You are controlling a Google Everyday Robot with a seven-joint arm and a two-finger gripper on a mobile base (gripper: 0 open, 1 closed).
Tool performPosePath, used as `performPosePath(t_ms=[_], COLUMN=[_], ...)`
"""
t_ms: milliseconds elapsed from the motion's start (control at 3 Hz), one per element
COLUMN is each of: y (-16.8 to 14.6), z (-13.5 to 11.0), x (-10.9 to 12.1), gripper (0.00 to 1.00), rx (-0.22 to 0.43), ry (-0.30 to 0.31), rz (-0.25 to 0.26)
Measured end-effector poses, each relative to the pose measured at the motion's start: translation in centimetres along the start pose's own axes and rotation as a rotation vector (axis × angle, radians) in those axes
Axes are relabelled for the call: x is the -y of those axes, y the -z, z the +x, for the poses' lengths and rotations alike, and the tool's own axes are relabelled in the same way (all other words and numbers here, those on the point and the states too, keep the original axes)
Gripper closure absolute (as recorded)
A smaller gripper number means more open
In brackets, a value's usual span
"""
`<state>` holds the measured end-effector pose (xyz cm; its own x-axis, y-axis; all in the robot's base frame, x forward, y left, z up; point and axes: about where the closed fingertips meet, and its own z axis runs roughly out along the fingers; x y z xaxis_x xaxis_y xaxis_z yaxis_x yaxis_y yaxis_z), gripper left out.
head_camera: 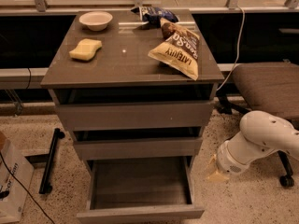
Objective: Close bottom drawer
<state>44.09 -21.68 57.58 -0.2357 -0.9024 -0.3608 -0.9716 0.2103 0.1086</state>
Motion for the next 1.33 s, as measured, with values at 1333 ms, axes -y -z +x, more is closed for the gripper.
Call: performPosePath(t_ms=[1333], y=[-16.0], z=[5.3], x=[6.1], gripper=[1.0], rx=[0.088], ry=[-0.044], rz=[0.036])
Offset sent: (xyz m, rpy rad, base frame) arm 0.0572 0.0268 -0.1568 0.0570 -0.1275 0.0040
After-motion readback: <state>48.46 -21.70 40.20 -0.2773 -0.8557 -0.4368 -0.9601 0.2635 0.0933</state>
